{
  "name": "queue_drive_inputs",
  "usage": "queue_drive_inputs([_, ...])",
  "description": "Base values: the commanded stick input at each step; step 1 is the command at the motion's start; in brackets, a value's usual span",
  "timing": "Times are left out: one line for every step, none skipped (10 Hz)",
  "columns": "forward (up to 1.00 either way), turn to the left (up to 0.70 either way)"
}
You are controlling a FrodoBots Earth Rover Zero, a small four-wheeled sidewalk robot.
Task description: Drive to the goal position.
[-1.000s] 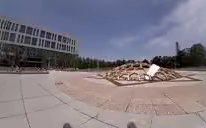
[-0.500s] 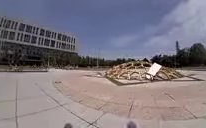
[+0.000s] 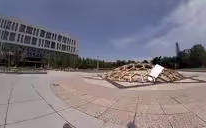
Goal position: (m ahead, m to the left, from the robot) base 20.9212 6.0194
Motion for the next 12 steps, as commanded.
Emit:
queue_drive_inputs([0.45, 0.27])
queue_drive_inputs([0.45, 0.27])
queue_drive_inputs([0.45, 0.27])
queue_drive_inputs([0.45, 0.03])
queue_drive_inputs([0.45, 0.00])
queue_drive_inputs([0.45, 0.00])
queue_drive_inputs([0.45, 0.00])
queue_drive_inputs([0.45, 0.00])
queue_drive_inputs([0.45, 0.00])
queue_drive_inputs([0.45, 0.00])
queue_drive_inputs([0.45, 0.00])
queue_drive_inputs([0.45, 0.00])
